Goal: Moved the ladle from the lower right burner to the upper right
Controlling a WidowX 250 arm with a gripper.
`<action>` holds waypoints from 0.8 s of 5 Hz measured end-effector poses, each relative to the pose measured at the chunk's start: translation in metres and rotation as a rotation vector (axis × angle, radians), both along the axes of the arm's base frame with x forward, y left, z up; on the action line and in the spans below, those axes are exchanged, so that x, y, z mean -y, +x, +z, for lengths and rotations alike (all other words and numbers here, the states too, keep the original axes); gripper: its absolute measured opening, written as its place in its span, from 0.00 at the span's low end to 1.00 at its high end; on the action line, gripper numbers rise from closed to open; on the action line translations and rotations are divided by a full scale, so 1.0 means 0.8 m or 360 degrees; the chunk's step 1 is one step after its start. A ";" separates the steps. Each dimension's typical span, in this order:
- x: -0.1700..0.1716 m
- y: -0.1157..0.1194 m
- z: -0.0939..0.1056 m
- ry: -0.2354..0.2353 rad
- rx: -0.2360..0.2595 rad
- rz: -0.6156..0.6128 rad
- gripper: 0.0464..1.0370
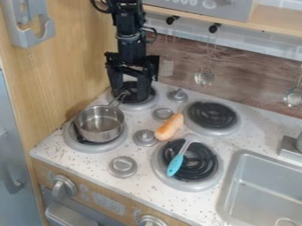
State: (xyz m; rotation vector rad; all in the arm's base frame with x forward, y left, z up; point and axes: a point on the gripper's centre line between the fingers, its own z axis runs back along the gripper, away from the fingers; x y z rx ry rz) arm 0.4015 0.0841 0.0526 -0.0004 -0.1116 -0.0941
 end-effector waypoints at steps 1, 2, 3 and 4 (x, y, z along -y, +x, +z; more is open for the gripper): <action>0.003 -0.009 -0.025 -0.0023 -0.0087 -0.0005 0.96; 0.035 -0.028 -0.050 -0.0077 -0.0155 -0.0129 0.96; 0.081 -0.044 -0.057 -0.0081 -0.0159 -0.0265 0.96; 0.114 -0.049 -0.064 -0.0111 -0.0151 -0.0353 0.96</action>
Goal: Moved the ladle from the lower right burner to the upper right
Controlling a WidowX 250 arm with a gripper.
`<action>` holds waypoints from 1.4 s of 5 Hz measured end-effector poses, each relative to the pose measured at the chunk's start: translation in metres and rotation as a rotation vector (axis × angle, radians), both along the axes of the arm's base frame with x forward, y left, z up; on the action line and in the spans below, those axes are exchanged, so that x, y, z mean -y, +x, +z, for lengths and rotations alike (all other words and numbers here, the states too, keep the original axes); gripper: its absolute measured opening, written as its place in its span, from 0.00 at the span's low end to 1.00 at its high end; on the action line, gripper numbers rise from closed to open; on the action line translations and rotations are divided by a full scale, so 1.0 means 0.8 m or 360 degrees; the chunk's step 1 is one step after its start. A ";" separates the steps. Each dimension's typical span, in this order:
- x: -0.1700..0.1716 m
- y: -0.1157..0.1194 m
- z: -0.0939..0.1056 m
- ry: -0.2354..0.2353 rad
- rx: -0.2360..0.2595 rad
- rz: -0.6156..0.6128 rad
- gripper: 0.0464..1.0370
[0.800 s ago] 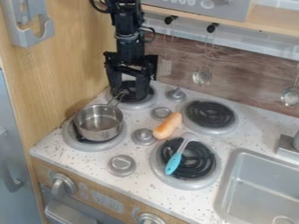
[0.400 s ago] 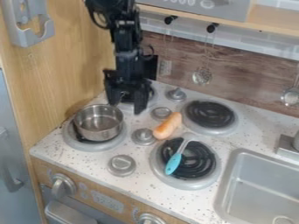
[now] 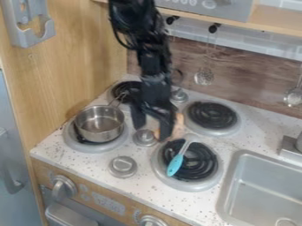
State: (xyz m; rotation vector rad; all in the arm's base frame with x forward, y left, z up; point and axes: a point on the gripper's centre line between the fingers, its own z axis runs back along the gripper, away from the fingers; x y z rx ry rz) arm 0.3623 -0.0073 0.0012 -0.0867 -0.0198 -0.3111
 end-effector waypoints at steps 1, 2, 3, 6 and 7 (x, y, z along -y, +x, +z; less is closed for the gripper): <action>0.032 -0.014 -0.040 -0.0023 -0.0135 -0.0056 0.96; 0.048 -0.011 -0.060 -0.0019 -0.0170 -0.0051 0.96; 0.049 -0.009 -0.073 -0.0014 -0.0222 -0.0015 0.91; 0.041 -0.005 -0.075 0.0170 -0.0193 -0.0079 0.24; 0.041 -0.001 -0.072 0.0166 -0.0124 -0.0094 0.22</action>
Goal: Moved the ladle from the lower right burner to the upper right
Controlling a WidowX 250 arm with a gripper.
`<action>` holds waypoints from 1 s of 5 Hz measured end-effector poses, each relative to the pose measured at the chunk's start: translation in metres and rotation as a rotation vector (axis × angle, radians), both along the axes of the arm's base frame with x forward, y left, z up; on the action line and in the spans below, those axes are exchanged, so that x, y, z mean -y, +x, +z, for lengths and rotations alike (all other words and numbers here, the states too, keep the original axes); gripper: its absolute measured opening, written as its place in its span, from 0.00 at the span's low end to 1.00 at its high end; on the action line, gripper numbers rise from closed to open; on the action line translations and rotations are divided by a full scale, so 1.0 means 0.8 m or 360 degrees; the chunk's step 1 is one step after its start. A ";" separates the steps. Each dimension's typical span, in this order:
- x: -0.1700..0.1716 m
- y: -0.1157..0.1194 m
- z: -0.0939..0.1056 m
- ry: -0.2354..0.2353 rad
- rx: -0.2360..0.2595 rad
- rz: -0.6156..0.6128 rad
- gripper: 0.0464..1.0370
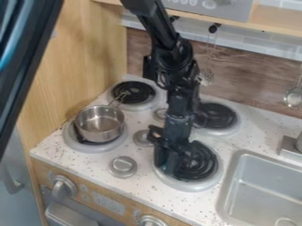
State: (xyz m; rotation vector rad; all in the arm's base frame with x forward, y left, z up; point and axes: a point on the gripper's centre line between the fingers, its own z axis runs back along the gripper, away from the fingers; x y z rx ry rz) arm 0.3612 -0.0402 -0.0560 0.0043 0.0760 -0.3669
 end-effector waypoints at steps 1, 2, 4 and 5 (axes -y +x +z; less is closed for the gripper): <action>0.011 0.046 0.042 -0.0073 0.0299 0.0017 0.21; 0.016 0.098 0.096 -0.0107 0.0518 0.0086 0.20; 0.014 0.179 0.072 -0.0101 0.0539 0.0220 0.20; 0.008 0.199 0.042 -0.0047 0.0527 0.0272 0.20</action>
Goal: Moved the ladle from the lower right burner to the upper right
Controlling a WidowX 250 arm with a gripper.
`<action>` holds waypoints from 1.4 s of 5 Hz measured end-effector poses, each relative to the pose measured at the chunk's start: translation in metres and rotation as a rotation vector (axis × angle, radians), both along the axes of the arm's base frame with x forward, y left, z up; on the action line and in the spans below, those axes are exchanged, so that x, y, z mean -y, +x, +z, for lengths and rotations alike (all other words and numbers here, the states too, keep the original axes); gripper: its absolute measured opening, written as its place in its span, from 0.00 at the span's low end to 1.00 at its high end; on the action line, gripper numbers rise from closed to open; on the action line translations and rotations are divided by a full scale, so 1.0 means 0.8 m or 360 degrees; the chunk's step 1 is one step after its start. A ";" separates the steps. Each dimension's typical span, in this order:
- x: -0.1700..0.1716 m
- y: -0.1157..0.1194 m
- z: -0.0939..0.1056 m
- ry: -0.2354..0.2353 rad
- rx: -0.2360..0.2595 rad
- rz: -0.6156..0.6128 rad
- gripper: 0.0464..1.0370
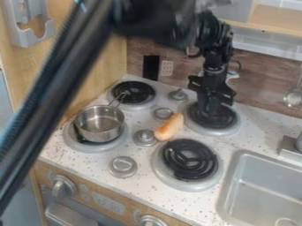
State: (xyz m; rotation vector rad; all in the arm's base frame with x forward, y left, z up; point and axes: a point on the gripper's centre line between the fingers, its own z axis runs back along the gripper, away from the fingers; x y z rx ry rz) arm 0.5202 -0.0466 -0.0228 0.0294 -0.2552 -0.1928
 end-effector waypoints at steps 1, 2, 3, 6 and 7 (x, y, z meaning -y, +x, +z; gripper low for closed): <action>-0.004 0.013 -0.021 0.0036 0.0003 0.0036 0.20; -0.007 0.011 -0.027 0.0062 -0.0011 0.0028 0.24; -0.008 -0.002 -0.030 0.0056 -0.0018 0.0005 0.51; -0.068 -0.092 0.075 -0.0012 0.0112 0.0164 0.97; -0.081 -0.131 0.077 -0.0024 -0.0037 0.0228 0.96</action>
